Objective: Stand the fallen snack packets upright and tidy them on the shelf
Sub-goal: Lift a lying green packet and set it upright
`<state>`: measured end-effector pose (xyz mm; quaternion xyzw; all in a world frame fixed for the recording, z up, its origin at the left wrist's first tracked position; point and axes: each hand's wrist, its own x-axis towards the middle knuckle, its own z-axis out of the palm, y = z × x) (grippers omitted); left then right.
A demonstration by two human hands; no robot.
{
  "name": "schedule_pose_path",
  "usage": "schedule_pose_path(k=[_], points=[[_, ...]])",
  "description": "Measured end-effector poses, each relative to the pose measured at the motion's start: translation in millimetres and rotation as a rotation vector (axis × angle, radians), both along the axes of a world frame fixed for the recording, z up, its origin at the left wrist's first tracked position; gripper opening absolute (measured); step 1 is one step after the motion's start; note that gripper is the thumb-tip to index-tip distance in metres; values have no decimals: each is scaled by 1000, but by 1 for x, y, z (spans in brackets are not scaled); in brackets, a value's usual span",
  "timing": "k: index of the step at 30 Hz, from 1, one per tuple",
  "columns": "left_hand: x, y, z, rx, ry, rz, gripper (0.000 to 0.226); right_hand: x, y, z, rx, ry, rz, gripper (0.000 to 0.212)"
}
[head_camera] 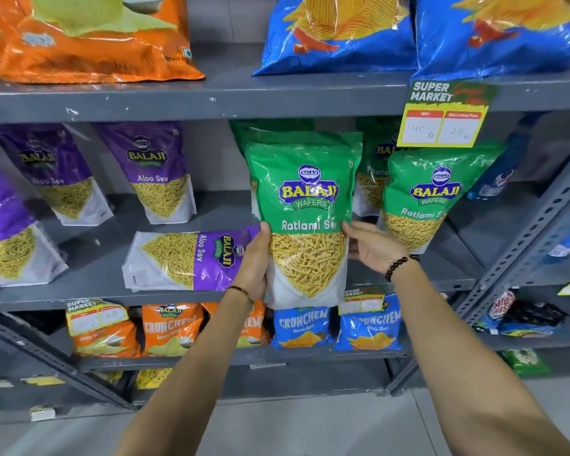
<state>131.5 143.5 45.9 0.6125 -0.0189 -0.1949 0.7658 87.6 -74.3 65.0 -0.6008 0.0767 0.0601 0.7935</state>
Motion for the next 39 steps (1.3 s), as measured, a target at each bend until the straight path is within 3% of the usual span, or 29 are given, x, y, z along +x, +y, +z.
schedule_pose_path(k=[5,8,18,25,29,31,33,35,39], points=[[35,-17,3,171,-161,-2,46,29,-12,-14,-16,57,-183,30],[57,-24,1,151,-174,15,32,43,-9,-12,-18,66,-291,50],[85,-22,-4,193,-178,-45,34,57,2,-22,12,58,-483,42],[115,56,-8,314,-236,-64,34,52,55,-43,72,175,-922,46],[144,121,-6,499,-406,-60,31,49,118,-52,28,309,-1196,28],[155,155,-5,628,-418,-114,34,47,150,-61,-36,367,-1267,30],[165,185,-7,897,-452,-271,45,44,184,-71,-48,447,-1306,38],[172,205,-8,1177,-505,-434,56,42,216,-77,-47,539,-1198,41],[168,213,-6,1358,-583,-553,62,42,271,-74,31,559,-897,46]])
